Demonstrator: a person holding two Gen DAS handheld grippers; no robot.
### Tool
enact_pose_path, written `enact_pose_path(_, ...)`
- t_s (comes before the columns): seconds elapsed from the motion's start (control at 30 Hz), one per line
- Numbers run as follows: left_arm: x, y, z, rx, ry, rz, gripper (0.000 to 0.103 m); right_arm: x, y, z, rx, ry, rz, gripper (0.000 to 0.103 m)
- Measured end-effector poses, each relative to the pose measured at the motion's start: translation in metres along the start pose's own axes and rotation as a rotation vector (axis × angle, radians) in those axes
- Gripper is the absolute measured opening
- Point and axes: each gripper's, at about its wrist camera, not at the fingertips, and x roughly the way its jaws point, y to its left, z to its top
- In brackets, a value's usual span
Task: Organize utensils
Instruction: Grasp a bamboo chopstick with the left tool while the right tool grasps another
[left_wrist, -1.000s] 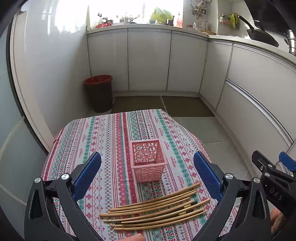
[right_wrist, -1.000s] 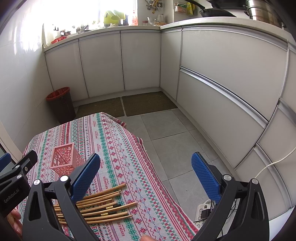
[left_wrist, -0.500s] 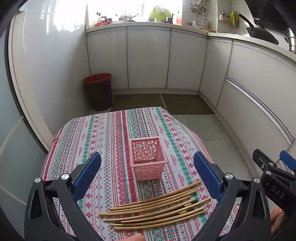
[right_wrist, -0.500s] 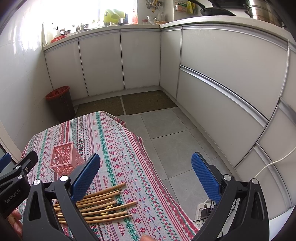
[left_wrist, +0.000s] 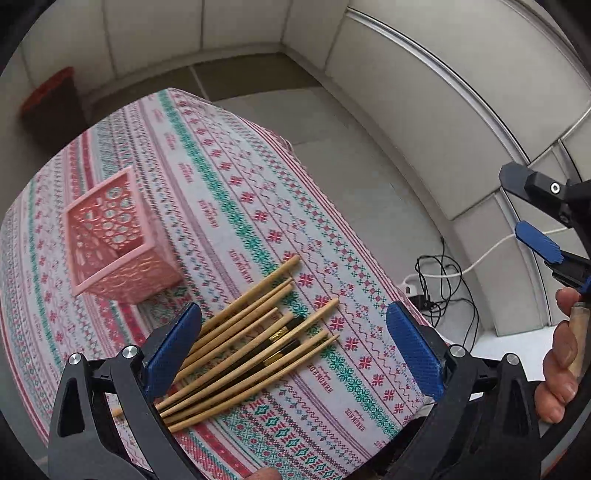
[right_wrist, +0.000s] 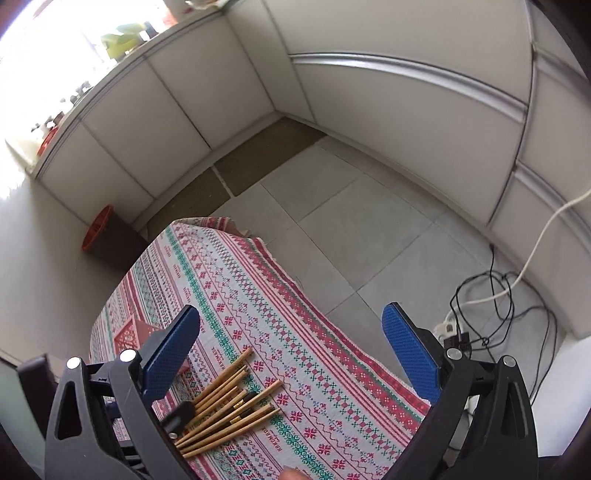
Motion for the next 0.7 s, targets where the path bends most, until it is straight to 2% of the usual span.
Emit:
enact_pose_path(0.1,0.029,-0.014,0.01,0.083,0.057,0.026,0.096,0.008,-0.009,0.003,0.042,0.037,0.012,0.096)
enact_pose_path(0.17,0.049,-0.018,0.015,0.113,0.079,0.08,0.095,0.016,-0.013,0.004,0.056,0.063,0.012,0.096)
enact_pose_path(0.33,0.082,-0.001,0.029,0.101,0.139,0.124,0.069,0.032,-0.021,0.009,0.075,0.106,-0.001,0.096)
enact_pose_path(0.5,0.097,0.013,0.031,0.073,0.177,0.106,0.059,0.05,-0.023,0.009,0.073,0.15,-0.018,0.096)
enact_pose_path(0.6,0.107,0.016,0.028,0.077,0.201,0.12,0.053,0.059,-0.019,0.004,0.065,0.198,-0.004,0.096)
enact_pose_path(0.7,0.107,0.015,0.028,0.087,0.184,0.144,0.048,0.061,-0.018,0.001,0.055,0.206,-0.015,0.096)
